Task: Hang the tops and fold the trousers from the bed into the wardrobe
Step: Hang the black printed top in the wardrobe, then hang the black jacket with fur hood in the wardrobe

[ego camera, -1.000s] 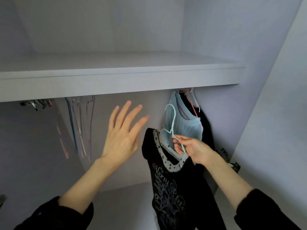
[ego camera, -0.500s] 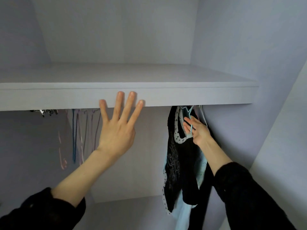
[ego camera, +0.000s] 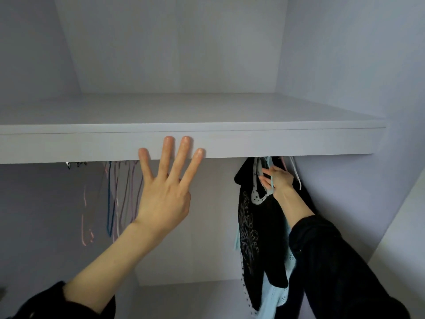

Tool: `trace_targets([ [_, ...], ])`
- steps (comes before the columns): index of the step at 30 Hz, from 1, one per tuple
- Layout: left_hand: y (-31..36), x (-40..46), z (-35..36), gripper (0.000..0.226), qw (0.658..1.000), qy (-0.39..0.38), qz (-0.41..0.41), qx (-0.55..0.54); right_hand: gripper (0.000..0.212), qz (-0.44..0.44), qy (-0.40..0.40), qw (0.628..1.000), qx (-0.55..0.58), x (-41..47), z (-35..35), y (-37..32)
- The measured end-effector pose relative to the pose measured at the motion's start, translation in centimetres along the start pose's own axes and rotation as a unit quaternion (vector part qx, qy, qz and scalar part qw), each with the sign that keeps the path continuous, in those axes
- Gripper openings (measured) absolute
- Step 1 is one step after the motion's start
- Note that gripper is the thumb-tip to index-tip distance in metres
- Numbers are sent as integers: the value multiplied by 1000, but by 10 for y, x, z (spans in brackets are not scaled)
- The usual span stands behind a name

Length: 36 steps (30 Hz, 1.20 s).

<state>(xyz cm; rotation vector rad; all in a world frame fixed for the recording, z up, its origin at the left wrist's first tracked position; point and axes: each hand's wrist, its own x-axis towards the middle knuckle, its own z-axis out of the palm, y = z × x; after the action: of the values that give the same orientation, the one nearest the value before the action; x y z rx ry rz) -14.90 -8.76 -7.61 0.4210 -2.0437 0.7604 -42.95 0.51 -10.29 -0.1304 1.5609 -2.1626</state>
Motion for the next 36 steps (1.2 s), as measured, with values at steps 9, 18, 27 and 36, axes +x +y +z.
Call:
trace_targets([
  [9, 4, 3, -21, 98, 996, -77, -25, -27, 35, -139, 122, 919, -350, -27, -23, -8],
  [18, 29, -52, -62, 73, 968, -180, -115, -129, 50, -197, -37, 779, -594, -117, -33, 26],
  [27, 21, -185, -168, 35, 830, -188, -436, -293, 43, -176, -339, 703, -600, -286, 3, 121],
  [36, 1, -384, -394, 33, 750, -191, -615, -155, 31, -165, -617, 548, -540, -539, 34, 224],
])
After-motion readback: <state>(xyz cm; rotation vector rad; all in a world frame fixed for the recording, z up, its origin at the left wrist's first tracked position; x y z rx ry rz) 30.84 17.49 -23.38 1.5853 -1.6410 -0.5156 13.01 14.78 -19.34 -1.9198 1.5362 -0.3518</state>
